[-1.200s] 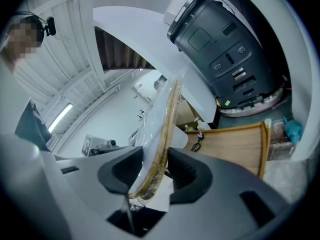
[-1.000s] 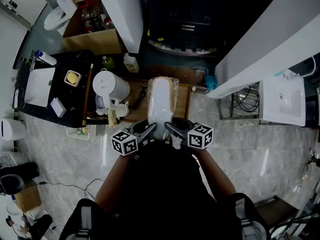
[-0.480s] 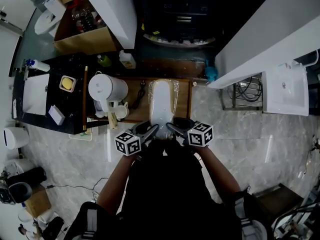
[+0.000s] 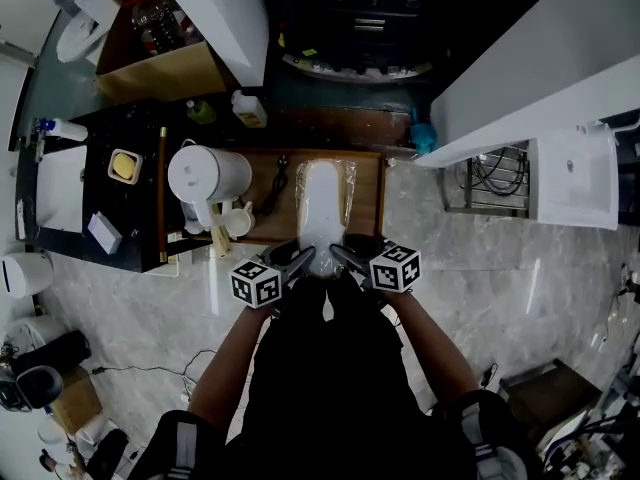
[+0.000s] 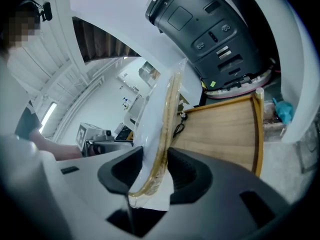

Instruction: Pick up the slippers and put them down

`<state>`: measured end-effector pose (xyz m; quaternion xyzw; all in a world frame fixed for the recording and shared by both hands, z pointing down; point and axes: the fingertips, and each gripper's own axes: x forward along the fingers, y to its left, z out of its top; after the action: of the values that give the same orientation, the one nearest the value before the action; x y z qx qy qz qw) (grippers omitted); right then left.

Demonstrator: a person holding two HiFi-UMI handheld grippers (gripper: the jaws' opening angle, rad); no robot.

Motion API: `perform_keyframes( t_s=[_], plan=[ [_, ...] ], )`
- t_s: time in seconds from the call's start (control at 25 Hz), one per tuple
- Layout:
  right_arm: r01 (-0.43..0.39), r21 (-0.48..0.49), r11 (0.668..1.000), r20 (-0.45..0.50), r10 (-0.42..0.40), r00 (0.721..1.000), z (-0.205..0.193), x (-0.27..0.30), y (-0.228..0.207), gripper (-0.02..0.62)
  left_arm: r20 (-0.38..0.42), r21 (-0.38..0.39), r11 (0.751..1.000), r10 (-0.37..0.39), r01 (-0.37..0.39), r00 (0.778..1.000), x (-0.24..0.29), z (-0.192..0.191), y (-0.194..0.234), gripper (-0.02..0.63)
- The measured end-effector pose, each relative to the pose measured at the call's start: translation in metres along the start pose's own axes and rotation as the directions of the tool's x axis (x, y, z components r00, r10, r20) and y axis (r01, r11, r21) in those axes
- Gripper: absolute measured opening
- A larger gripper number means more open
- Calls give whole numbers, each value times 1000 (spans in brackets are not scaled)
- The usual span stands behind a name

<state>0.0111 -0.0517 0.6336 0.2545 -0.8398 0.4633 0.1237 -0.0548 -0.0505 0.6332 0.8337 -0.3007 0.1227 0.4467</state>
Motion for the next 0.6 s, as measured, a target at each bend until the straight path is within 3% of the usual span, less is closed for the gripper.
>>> perform_keyframes(
  t_s=[0.6],
  plan=[
    [68,26,997,-52,-67,996,-19,40,-42,163,-104,-20,1000,19,-21,994,27,-21,55,173]
  ],
)
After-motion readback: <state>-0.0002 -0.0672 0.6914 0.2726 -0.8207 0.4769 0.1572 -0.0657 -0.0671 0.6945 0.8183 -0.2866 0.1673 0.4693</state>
